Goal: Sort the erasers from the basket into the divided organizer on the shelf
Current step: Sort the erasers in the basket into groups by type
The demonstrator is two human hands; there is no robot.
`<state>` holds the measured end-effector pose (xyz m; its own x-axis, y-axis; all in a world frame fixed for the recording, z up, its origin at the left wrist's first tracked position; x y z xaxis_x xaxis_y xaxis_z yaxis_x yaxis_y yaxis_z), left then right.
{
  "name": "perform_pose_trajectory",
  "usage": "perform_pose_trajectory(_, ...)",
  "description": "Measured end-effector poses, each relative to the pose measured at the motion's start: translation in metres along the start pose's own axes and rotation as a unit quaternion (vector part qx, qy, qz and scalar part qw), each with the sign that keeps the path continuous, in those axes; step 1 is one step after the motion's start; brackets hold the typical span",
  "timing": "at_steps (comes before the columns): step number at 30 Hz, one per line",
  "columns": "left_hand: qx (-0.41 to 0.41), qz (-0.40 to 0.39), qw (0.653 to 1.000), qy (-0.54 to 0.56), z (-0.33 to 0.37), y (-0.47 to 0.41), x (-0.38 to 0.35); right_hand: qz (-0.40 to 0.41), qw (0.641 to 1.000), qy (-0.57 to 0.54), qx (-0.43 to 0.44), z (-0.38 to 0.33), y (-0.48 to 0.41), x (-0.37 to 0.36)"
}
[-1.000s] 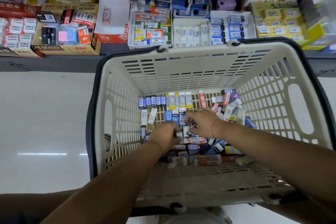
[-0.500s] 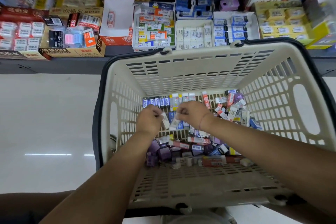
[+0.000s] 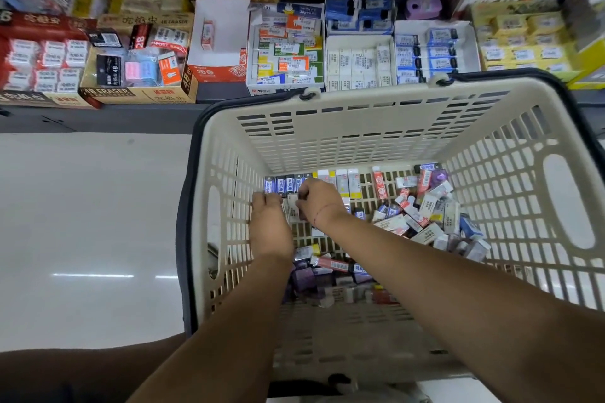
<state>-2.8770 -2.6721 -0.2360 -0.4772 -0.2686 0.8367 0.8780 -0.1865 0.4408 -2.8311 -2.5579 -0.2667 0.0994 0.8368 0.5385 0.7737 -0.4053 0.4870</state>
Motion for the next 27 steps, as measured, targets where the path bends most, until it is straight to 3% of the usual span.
perform_pose_trajectory(7,-0.010,-0.061,0.992,-0.114,-0.002,0.003,-0.008,-0.020,0.999,0.025,0.007,-0.001,0.002,-0.002)
perform_pose_trajectory(14,-0.001,-0.098,0.992,-0.085,0.000,0.007,-0.007,-0.072,0.990,0.112,0.037,-0.002,0.005,-0.018)
perform_pose_trajectory(22,-0.008,-0.104,0.992,-0.067,0.000,0.010,-0.008,-0.059,0.997,0.045,0.012,0.002,0.008,-0.012)
perform_pose_trajectory(27,-0.014,-0.109,0.992,-0.069,0.000,0.010,-0.010,-0.121,0.992,-0.013,-0.035,0.003,0.017,-0.023)
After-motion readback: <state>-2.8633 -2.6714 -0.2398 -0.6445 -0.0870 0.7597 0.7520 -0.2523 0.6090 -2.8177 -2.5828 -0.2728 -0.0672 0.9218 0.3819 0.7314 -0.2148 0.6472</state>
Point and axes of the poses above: each hand's wrist, its own y-axis away from the middle knuckle, its own x-axis out of the back of the hand, z = x × y, the point moved 9 cm from there along -y, towards the middle knuckle, and after that the axes turned 12 degrees about x, right-handed, at the moved point
